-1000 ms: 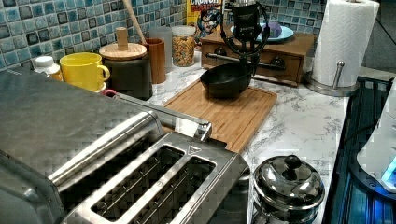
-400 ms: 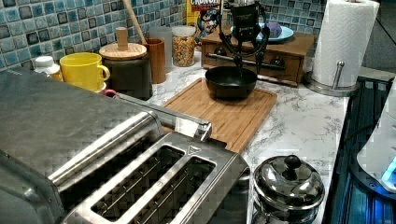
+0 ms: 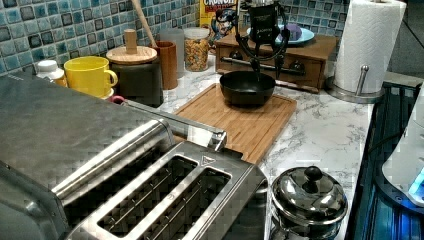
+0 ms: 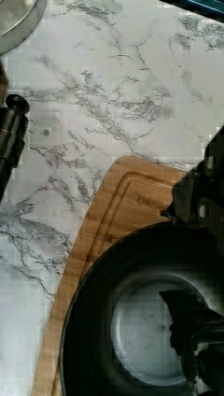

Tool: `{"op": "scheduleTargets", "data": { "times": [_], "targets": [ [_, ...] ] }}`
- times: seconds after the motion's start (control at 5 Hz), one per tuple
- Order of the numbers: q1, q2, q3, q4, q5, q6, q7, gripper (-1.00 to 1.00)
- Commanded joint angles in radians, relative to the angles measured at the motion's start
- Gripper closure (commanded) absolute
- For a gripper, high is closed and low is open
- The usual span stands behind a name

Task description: Put the bowl on the board.

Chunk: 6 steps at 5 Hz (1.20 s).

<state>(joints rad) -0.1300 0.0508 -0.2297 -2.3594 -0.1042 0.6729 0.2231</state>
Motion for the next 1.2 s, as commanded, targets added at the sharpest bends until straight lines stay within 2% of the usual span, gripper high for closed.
{"op": "scheduleTargets", "data": {
  "times": [0.2, 0.4, 1.2],
  "targets": [
    [0.059, -0.038, -0.039, 0.022, 0.017, -0.004, -0.028, 0.00],
    [0.018, -0.038, 0.002, 0.022, 0.016, -0.004, -0.027, 0.00],
    [0.003, -0.038, 0.017, 0.022, 0.016, -0.004, -0.027, 0.00]
  ]
}}
